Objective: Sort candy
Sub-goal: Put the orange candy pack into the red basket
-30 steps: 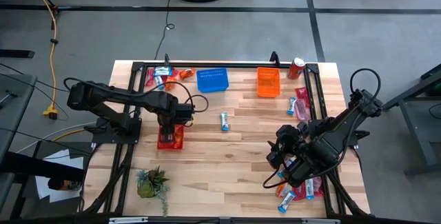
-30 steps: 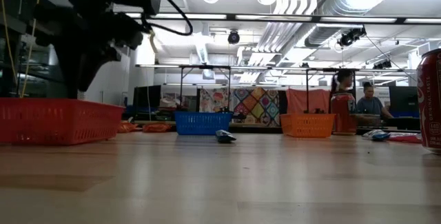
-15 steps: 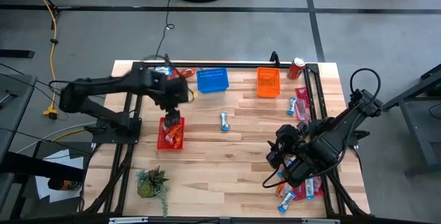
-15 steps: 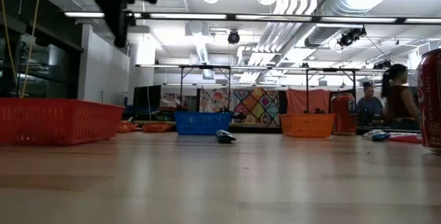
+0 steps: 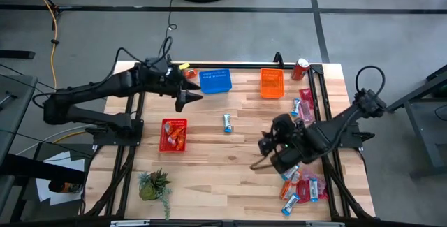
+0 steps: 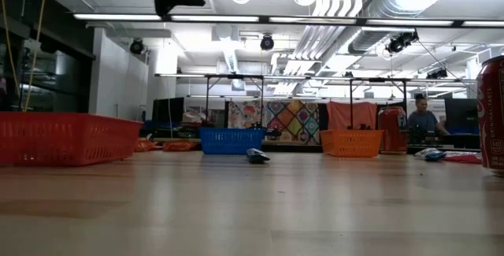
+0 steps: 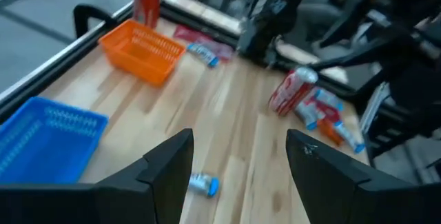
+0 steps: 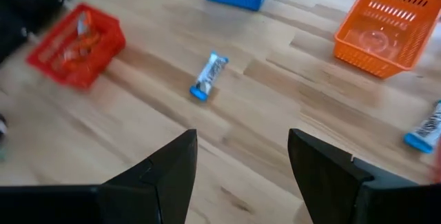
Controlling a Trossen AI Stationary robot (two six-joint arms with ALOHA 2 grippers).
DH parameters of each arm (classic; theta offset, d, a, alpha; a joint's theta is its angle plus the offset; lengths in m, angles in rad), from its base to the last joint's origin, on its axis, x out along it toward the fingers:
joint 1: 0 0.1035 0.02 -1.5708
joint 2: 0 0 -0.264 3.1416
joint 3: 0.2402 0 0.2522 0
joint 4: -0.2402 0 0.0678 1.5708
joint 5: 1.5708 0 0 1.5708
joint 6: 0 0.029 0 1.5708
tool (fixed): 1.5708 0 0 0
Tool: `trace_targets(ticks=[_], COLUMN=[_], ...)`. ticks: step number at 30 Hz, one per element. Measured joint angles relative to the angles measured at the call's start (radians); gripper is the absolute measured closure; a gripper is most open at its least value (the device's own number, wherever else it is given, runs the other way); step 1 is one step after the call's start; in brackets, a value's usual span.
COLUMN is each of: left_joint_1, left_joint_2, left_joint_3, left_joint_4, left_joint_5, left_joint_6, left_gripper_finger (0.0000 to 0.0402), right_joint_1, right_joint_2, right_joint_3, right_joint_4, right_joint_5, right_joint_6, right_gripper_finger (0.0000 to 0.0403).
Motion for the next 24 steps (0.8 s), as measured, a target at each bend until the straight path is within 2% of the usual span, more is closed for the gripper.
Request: trace_targets(ticks=[3, 7, 9, 12, 14, 17, 20, 24], left_joint_1=[0.01, 0.016, 0.016, 0.016, 0.016, 0.016, 0.019, 0.055], left_joint_2=[0.006, 0.023, 0.033, 0.05, 0.059, 0.061, 0.061, 0.061], left_joint_3=[-0.059, -0.123, -0.146, -0.166, -0.166, -0.166, -0.166, -0.146], left_joint_4=[0.111, 0.264, 0.345, 0.445, 0.48, 0.489, 0.478, 0.377], left_joint_5=[0.048, 0.066, 0.065, 0.061, 0.058, 0.055, -0.009, -0.183], left_joint_6=[-0.002, -0.062, -0.104, -0.159, -0.192, -0.205, -0.21, -0.344], left_gripper_finger=[0.0183, 0.0183, 0.0183, 0.0183, 0.0183, 0.0183, 0.0183, 0.0183], right_joint_1=[-0.075, -0.197, -0.265, -0.363, -0.444, -0.564, -0.666, -0.768], right_joint_2=[0.0, 0.0, 0.001, 0.002, 0.001, -0.003, -0.009, -0.011], right_joint_3=[0.0, 0.0, 0.0, 0.0, -0.018, -0.086, -0.18, -0.299], right_joint_4=[0.067, 0.101, 0.1, 0.091, 0.112, 0.198, 0.343, 0.568], right_joint_5=[-0.026, -0.159, -0.218, -0.234, -0.247, -0.333, -0.433, -0.639], right_joint_6=[-0.002, -0.074, -0.169, -0.344, -0.473, -0.683, -0.884, -1.043], right_gripper_finger=[0.0181, 0.0181, 0.0181, 0.0181, 0.0181, 0.0181, 0.0181, 0.0181])
